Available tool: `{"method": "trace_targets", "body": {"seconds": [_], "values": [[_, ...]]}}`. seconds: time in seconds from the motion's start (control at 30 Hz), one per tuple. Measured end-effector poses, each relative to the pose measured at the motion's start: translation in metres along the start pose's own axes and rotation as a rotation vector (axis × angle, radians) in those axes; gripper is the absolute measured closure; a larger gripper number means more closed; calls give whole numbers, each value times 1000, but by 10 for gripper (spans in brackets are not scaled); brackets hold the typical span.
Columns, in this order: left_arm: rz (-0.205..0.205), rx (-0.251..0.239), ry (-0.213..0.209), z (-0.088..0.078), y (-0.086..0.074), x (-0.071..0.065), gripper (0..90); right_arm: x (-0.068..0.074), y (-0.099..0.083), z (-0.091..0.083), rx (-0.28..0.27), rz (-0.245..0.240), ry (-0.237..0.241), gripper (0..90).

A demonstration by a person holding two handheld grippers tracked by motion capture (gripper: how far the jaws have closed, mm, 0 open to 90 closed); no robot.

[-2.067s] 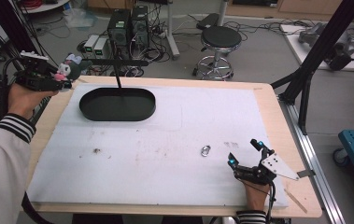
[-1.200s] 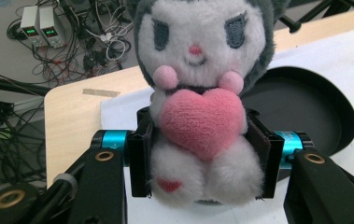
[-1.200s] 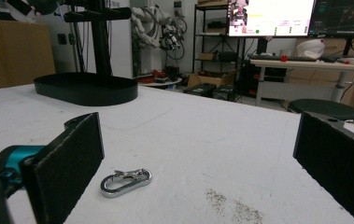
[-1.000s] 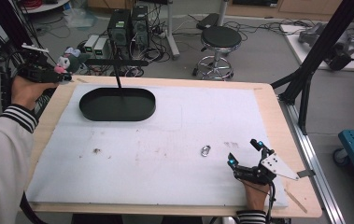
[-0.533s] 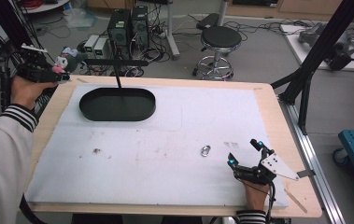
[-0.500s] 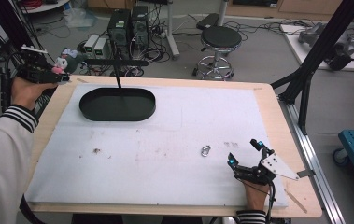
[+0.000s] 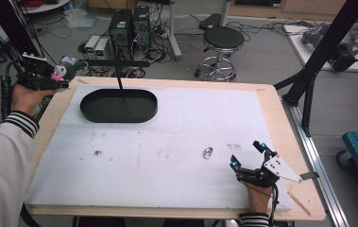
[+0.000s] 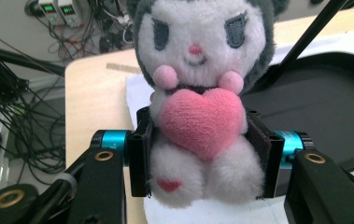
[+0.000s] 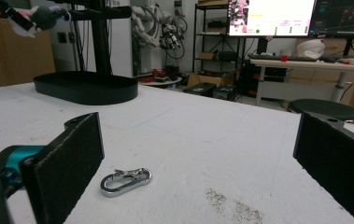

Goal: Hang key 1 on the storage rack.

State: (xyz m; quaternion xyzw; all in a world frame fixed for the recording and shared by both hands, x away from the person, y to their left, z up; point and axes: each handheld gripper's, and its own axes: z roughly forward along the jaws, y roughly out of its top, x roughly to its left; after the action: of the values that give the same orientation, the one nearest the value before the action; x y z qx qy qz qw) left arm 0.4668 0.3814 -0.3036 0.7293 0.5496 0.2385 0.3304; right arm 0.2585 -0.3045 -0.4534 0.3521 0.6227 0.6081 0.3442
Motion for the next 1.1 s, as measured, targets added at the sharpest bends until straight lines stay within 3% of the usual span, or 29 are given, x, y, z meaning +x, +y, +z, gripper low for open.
{"method": "trace_targets", "body": {"seconds": [0.23,0.6,0.63,0.67,0.7,0.73,0.77,0.83,0.93,1.0,1.1], "values": [[-2,22,-12,11,-13,0,522,0,0,0,-1,1,0,10],[18,38,-22,19,-13,-6,496,0,0,0,0,0,0,10],[32,26,-27,18,-13,-5,401,0,0,0,1,0,-2,10],[46,8,-24,17,-13,-5,401,0,0,0,1,0,-2,10],[69,-52,17,13,-12,-5,213,0,0,0,1,-1,-2,10],[86,-97,-8,11,-12,-3,165,0,0,0,1,-1,-1,10],[86,-97,-8,11,-12,-3,116,0,0,0,1,-1,-1,10],[93,-162,-56,6,-12,-1,42,1,0,0,1,-2,-2,10],[113,-254,-96,-3,-15,-2,17,0,0,0,-2,-9,0,10],[158,-315,-142,-11,-20,-6,17,1,0,0,1,-3,-2,10],[173,-336,-165,-17,-25,-11,17,0,0,0,1,-2,-3,10]]}}
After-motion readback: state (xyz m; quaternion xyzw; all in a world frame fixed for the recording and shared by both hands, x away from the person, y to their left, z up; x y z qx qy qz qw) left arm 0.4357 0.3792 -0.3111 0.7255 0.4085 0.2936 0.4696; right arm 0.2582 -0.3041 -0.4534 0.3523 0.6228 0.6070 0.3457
